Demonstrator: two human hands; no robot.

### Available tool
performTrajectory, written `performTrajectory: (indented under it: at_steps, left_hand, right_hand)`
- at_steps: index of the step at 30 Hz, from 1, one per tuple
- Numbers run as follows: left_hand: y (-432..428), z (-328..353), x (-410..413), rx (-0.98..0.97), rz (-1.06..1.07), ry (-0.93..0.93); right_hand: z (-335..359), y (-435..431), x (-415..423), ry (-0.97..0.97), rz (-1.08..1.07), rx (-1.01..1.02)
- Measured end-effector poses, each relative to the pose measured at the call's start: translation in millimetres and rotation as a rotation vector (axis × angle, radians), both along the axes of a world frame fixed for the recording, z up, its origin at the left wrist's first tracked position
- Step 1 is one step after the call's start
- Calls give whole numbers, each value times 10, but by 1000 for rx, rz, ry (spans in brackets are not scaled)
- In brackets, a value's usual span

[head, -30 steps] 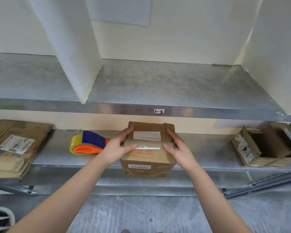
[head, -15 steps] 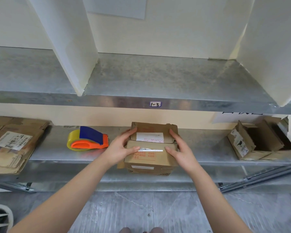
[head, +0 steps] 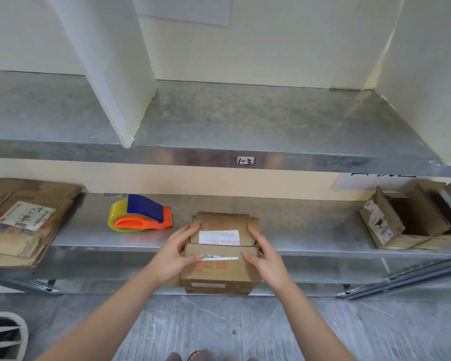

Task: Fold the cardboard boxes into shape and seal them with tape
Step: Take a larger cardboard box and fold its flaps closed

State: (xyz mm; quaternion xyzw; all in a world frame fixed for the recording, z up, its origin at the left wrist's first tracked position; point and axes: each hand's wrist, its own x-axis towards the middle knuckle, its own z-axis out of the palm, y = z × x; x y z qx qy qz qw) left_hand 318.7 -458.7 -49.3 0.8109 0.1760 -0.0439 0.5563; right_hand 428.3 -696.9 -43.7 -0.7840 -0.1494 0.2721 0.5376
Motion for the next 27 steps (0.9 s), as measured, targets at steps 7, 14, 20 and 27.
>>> performTrajectory:
  at_steps: [7,14,20,27]
  left_hand:
    - [-89,39,173,40,62,16]
    - [-40,35,382,129,55,-11]
    - [35,17,515,187,50,-26]
    - [33,-68,447,118,-30,-26]
  right_hand:
    - [79,143,257,-163,-43,-57]
    - [19,159,385,-110,-68,-105]
    - [15,168,565,-11,5,-85]
    - [-127,84,527,-77,-13,-40]
